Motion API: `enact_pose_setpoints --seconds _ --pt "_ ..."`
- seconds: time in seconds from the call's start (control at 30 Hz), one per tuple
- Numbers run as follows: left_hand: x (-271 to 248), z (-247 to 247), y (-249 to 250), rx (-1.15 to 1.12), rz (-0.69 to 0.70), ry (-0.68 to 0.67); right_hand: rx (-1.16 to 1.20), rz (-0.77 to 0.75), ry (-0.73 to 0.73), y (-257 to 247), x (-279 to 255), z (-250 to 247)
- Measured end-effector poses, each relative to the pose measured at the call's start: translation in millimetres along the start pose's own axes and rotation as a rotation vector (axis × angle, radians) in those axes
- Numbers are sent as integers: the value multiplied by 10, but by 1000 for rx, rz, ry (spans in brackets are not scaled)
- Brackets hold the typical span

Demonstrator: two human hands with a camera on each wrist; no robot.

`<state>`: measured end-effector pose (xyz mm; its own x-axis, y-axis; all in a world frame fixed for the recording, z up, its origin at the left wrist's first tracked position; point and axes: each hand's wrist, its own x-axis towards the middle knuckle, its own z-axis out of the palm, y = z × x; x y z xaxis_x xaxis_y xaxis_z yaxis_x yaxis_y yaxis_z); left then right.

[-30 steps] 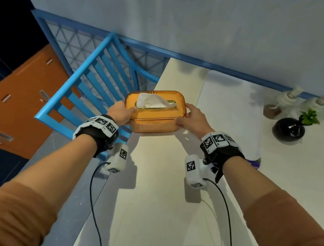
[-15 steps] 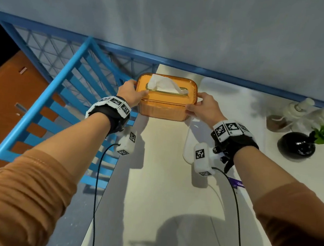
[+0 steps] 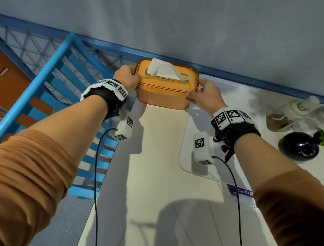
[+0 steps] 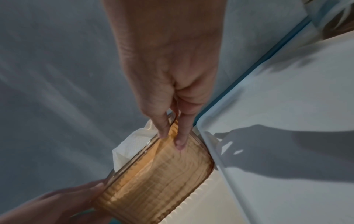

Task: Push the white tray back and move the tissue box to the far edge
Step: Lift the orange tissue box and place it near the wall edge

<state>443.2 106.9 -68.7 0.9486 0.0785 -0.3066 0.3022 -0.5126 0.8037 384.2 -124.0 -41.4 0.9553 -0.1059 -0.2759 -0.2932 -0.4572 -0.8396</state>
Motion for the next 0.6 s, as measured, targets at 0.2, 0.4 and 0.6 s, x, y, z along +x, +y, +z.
enact_pose_setpoints --seconds 0.2,0.4,0.6 --pt "156 8 73 1 3 -21 -41 -53 20 -55 117 -5" --pt "273 36 149 16 20 -22 -78 -56 52 -80 233 -39" --pt "321 30 198 30 29 -19 -97 -61 78 -103 294 -39"
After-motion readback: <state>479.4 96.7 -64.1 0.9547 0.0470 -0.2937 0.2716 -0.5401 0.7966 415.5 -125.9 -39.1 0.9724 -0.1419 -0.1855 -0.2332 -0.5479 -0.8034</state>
